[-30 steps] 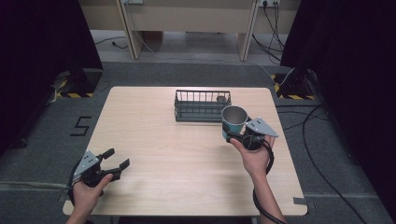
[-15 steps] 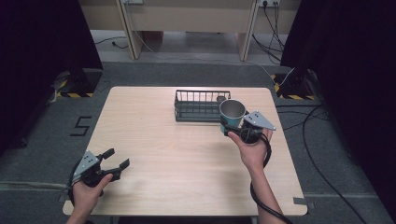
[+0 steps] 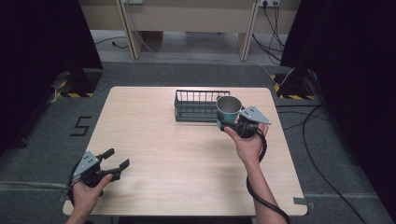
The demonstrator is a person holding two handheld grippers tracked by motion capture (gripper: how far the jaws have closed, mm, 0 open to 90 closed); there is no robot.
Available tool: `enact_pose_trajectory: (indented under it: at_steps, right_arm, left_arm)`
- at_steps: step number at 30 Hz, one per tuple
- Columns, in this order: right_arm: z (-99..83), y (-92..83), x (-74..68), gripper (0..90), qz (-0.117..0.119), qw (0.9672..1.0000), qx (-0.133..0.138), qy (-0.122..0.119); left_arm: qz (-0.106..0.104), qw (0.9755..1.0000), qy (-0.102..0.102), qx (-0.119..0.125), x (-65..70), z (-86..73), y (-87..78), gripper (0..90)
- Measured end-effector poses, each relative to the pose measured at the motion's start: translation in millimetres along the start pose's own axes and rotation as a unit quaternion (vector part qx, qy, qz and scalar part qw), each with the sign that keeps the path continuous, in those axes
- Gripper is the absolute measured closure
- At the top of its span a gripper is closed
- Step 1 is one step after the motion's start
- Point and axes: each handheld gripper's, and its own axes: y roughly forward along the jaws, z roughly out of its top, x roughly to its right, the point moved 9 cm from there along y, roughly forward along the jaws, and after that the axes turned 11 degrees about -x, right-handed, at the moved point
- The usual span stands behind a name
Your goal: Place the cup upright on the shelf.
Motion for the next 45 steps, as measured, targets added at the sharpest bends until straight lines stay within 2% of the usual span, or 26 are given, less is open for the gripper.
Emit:
enact_pose_trajectory:
  at_steps: [13,45]
  right_arm:
    - [17.0,12.3,1.9,15.1,0.000,1.0000,0.006,0.000]
    - [36.7,38.1,4.5,15.1,-0.003,1.0000,0.004,0.007]
  left_arm:
    - [0.000,1.0000,0.001,0.000,0.0,0.0,-0.2,16.4]
    - [-0.001,1.0000,-0.002,0.002,-0.2,0.2,-0.2,16.4]
